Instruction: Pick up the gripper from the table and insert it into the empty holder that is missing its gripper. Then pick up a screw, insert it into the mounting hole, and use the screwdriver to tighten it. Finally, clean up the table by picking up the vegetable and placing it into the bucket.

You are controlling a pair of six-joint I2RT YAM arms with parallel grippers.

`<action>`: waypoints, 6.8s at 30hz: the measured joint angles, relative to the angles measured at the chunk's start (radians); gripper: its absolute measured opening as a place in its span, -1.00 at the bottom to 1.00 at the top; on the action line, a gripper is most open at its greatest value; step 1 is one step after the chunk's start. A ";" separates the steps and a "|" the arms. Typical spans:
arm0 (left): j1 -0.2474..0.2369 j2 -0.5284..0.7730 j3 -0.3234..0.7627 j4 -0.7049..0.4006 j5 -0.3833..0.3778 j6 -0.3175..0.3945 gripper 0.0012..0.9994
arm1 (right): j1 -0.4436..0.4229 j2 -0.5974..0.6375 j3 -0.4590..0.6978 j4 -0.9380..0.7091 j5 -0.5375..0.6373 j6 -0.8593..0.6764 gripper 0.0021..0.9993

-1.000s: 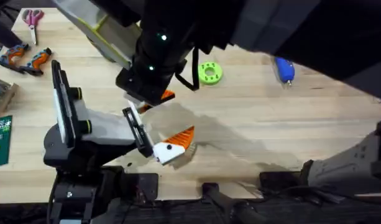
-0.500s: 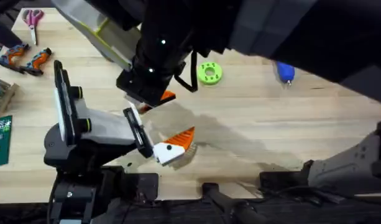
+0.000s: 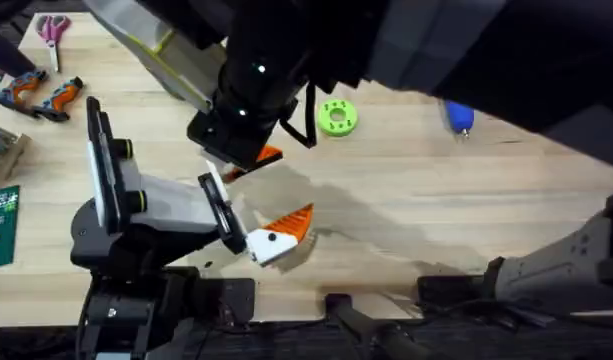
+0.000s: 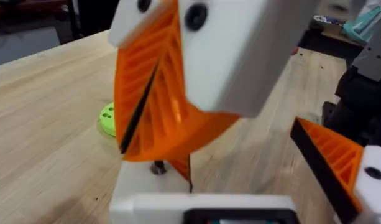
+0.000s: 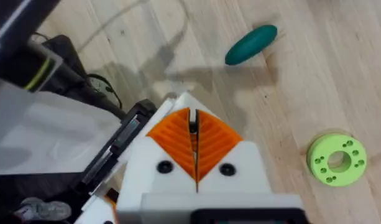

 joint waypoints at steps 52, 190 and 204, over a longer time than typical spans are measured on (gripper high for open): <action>-0.001 0.000 0.000 0.000 0.000 0.004 0.97 | 0.015 0.000 -0.008 -0.009 0.026 0.007 -0.99; -0.001 0.000 0.000 0.001 0.000 0.008 -0.99 | -1.204 0.326 -0.178 0.148 0.041 -0.170 -0.95; -0.001 0.000 0.000 0.001 0.000 0.009 -0.99 | -1.035 -0.286 -0.331 -0.030 0.033 -0.101 -0.95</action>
